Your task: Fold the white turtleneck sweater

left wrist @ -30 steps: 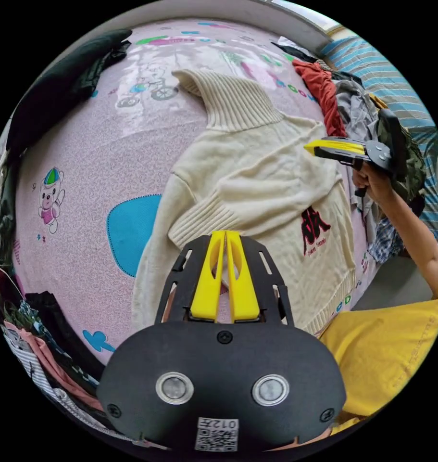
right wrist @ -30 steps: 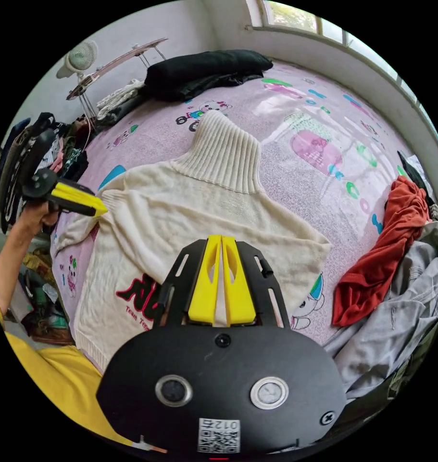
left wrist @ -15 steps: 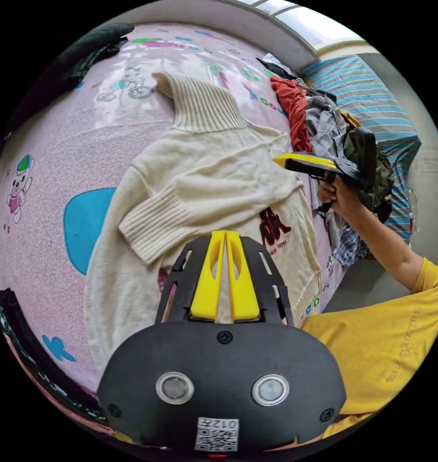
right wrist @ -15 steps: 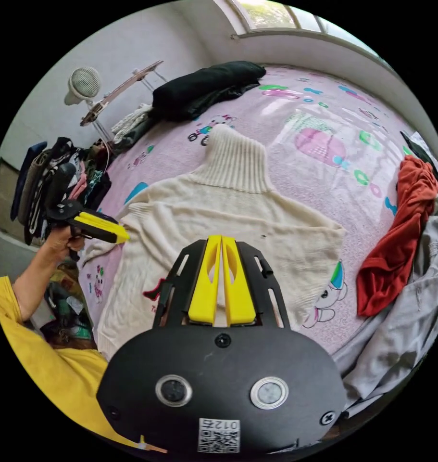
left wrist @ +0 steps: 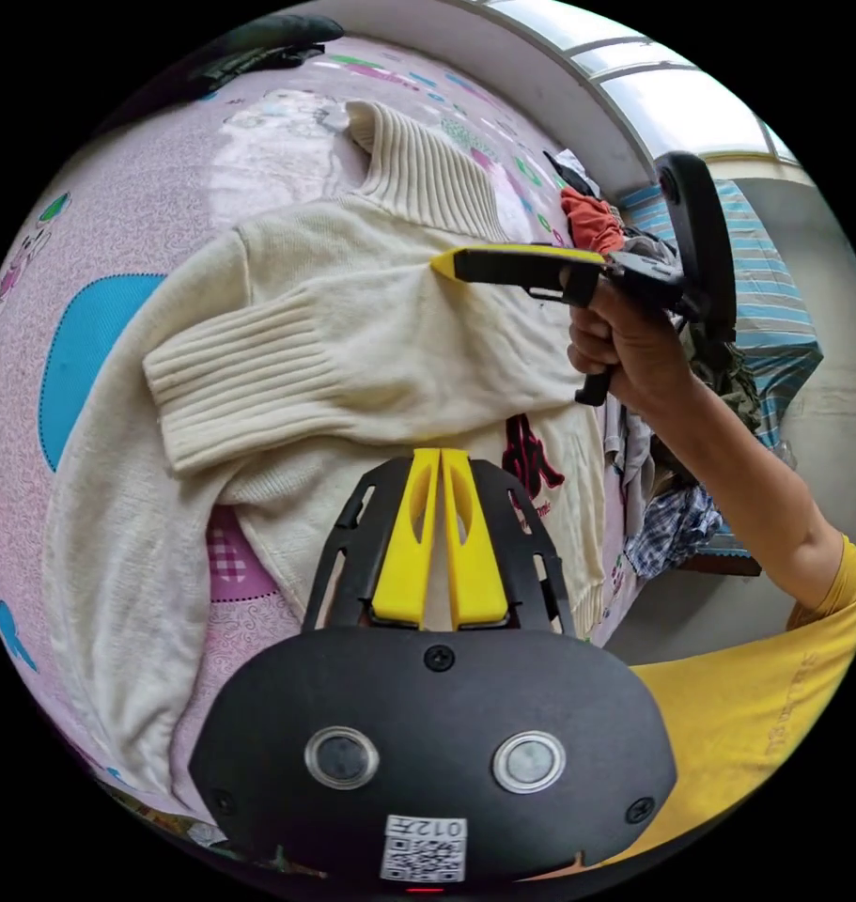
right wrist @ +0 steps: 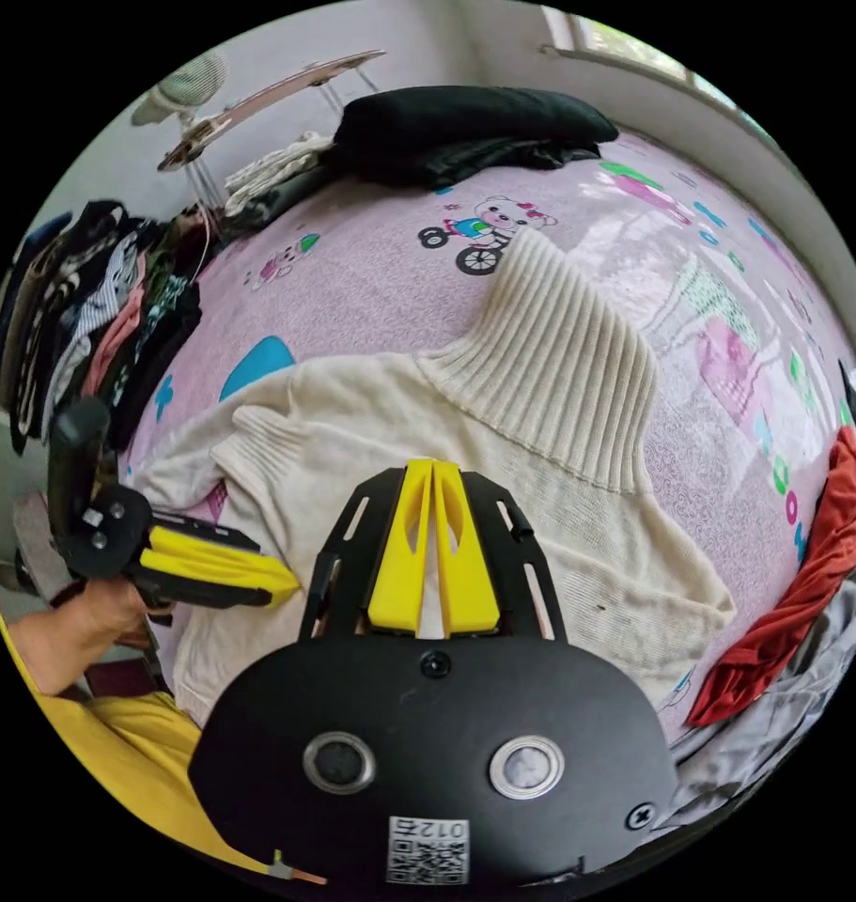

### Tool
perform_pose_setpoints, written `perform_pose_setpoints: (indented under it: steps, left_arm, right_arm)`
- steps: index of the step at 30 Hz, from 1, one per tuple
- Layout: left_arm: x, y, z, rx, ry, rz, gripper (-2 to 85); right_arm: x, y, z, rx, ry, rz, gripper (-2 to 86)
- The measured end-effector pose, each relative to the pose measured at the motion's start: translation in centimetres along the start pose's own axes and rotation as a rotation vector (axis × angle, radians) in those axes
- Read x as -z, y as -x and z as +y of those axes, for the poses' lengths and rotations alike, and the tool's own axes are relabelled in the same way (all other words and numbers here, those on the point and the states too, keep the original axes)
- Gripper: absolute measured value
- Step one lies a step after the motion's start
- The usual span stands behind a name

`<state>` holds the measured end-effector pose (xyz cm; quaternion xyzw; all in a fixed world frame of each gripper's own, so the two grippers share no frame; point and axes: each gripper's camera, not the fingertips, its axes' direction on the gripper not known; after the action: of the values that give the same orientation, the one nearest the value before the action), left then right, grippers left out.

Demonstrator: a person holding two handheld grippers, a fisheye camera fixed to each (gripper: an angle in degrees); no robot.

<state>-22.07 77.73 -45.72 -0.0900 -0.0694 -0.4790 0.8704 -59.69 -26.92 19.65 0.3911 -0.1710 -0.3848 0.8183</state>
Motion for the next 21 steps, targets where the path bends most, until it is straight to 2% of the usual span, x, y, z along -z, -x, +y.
perform_pose_setpoints:
  steps: [3,7,9,13,14,21]
  left_arm:
    - [-0.1,1.4,1.0,0.032,-0.035,0.074,0.3]
    - [2.5,0.6,2.1,0.007,-0.155,0.025,0.4]
    - [3.2,0.7,2.0,0.027,-0.204,0.005,0.4]
    - [0.8,1.9,0.2,0.091,-0.132,-0.014,0.4]
    - [-0.3,2.0,0.0,0.106,-0.082,-0.046,0.4]
    - [-1.3,2.3,0.7,0.163,-0.124,0.005,0.3]
  right_arm:
    - [0.3,-0.2,0.3,-0.030,0.012,-0.031,0.0]
    - [2.6,1.3,2.0,-0.008,-0.095,-0.042,0.0]
    - [2.0,3.4,2.1,0.075,-0.097,-0.064,0.0]
    - [-1.4,5.5,1.3,0.128,0.035,-0.071,-0.1]
    - [-1.8,5.7,1.2,0.129,0.025,-0.057,-0.1]
    - [0.0,3.6,2.8,-0.016,-0.032,-0.107,-0.1]
